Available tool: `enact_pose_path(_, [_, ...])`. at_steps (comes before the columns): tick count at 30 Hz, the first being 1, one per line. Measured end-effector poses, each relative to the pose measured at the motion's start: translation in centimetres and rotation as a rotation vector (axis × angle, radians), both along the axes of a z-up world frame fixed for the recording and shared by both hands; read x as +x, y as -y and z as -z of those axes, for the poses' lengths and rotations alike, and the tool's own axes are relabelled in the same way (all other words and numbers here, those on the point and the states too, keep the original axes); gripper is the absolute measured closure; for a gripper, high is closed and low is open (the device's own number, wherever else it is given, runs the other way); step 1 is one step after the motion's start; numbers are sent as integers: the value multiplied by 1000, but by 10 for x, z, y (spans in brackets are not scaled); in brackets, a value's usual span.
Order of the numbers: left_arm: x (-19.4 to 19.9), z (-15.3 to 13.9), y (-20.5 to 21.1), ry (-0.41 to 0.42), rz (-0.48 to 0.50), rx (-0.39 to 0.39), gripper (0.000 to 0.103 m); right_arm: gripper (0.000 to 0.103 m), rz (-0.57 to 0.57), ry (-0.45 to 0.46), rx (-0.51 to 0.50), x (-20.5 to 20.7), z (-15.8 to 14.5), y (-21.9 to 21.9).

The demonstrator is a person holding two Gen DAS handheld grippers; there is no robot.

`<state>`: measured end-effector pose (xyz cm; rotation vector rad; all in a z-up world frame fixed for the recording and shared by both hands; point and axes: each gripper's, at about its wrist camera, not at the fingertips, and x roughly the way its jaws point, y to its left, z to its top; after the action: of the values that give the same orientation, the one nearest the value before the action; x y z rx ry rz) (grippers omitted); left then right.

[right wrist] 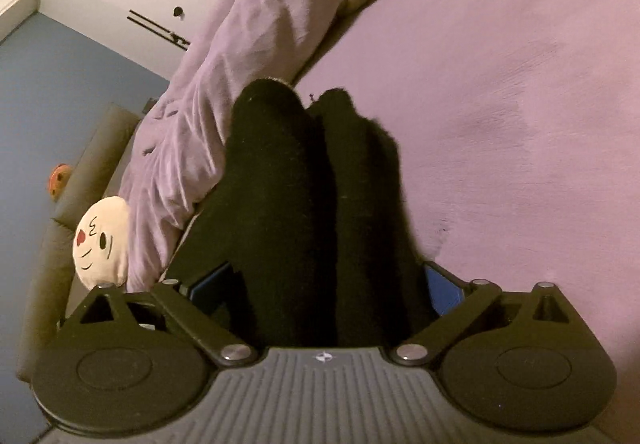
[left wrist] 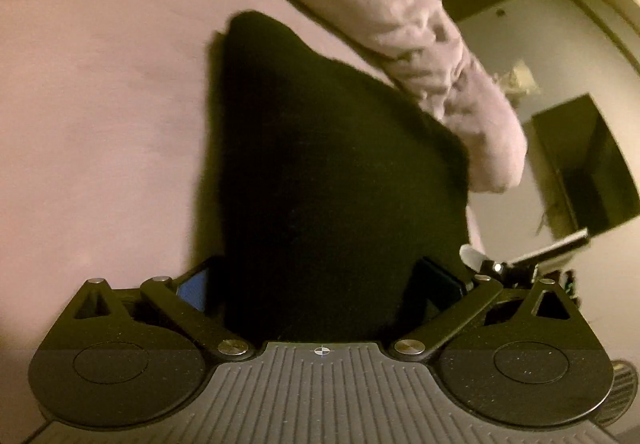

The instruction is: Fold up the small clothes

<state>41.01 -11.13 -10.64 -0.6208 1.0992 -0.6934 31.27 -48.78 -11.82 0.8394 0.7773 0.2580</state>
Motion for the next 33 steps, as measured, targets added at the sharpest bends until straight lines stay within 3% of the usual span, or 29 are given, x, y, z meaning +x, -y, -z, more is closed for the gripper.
enact_pose_path(4, [9,-6,20,-1,-23,67,0,5,-21,-6,-30,12,-4,-6])
enact_pose_path(6, [5,-9,19,14,-37,64,1,17,-25,6,-53,11,-6,-8])
enact_pose_path(7, [2,-11,19,28,-33,62,3,45,-19,12,-41,8,-7,-8])
enact_pose_path(8, [-1,-13,17,47,-31,65,4,64,-30,29,36,5,-7,-5])
enact_pose_path(9, [-4,-15,15,60,-34,64,6,64,-5,25,109,1,-5,-3])
enact_pose_path(12, [-6,-22,9,51,-60,47,12,64,-12,50,-2,-2,-23,-24])
enact_pose_path(16, [-11,-47,-3,50,-57,-9,18,66,-35,102,75,-9,-55,-41])
enact_pose_path(21, [-23,-95,-27,149,-108,47,18,66,-146,183,50,-10,-106,-98])
enact_pose_path(26, [-25,-109,-86,134,-212,53,15,66,-138,165,131,-5,-104,-116])
enact_pose_path(28, [-27,-102,-101,105,-261,110,12,66,-128,137,127,-2,-93,-119])
enact_pose_path(30, [-31,-92,-107,106,-297,249,12,65,-142,109,73,1,-82,-130])
enact_pose_path(33, [-48,-89,-117,169,-369,442,11,49,-79,80,-186,-3,-82,-145])
